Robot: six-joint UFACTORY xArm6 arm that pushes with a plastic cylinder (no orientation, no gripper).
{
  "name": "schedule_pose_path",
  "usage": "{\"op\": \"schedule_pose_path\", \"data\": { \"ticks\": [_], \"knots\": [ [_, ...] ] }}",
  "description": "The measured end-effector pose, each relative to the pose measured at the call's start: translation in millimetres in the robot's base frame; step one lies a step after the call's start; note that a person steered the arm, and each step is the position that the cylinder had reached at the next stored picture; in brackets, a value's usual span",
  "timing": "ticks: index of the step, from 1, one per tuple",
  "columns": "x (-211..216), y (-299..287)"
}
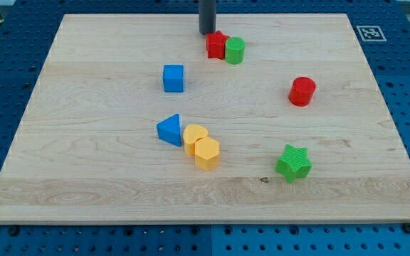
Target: Separate the red star from the green circle
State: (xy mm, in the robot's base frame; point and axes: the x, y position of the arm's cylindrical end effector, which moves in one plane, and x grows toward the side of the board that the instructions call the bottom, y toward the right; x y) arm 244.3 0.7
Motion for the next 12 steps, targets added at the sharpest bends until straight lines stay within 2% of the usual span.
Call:
{"op": "schedule_pose_path", "data": {
  "ticks": [2, 5, 8, 11, 12],
  "knots": [
    [-17.2, 7.1],
    [-1.7, 7.6],
    [56.9, -1.6],
    [147.9, -1.6],
    [144.1, -1.6]
  ]
}}
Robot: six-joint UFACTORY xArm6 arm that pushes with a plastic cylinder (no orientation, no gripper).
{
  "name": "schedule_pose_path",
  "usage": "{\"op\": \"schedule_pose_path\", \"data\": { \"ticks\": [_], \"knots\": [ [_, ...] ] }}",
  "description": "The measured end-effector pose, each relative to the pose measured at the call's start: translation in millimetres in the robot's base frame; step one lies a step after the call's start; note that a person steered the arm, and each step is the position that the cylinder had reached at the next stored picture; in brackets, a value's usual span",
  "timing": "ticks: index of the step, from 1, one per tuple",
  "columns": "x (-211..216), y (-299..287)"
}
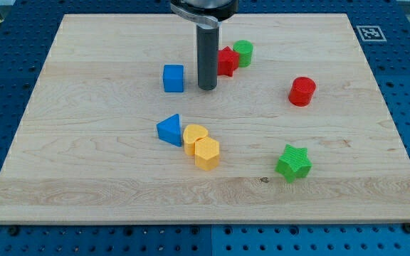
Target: Separate the red star from the green circle
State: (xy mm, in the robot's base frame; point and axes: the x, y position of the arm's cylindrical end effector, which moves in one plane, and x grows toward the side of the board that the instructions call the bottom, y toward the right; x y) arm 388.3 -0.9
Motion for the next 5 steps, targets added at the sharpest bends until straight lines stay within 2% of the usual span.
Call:
{"op": "schedule_pose_path", "data": {
  "ticks": [3, 5],
  "knots": [
    [-110.2, 0.0],
    [-137.1, 30.9]
  ]
}}
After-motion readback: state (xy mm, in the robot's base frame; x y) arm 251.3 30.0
